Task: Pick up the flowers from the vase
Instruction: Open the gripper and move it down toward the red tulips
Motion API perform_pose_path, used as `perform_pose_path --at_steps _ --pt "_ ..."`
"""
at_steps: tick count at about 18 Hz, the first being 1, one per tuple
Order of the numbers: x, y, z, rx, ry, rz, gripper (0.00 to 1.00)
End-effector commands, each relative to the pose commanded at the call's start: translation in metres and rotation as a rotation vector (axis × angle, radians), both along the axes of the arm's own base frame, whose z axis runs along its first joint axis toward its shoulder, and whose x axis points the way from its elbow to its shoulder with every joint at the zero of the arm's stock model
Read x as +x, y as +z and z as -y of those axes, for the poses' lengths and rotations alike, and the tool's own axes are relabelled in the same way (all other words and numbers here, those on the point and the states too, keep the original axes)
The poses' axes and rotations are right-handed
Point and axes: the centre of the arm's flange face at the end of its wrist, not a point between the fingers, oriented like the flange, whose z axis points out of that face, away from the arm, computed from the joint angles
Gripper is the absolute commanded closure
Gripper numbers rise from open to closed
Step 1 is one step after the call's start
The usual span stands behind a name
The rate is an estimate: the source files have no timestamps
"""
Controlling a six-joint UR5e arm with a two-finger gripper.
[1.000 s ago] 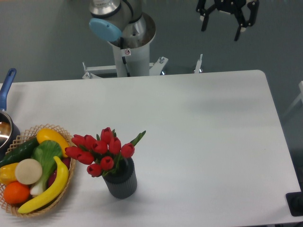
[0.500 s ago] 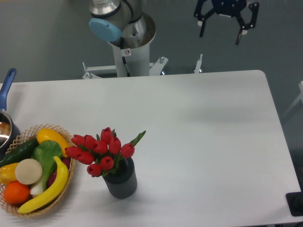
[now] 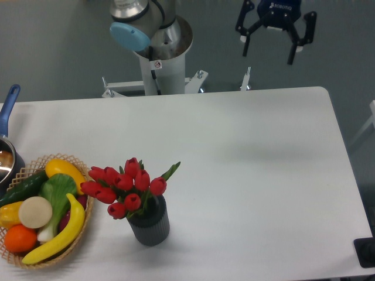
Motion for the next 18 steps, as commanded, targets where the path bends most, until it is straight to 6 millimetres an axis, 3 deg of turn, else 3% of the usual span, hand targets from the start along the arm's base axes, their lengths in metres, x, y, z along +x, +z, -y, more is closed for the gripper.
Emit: perform_pose_path --at_steps 5,11,18 --pt "0.009 -0.011 -0.042 0.007 -0.086 -0.016 0.00" --pt "0.018 -0.028 -0.072 0.055 -0.042 -0.032 0.00" --pt "0.030 -0.050 -0.122 0.048 -0.152 -0.005 0.00"
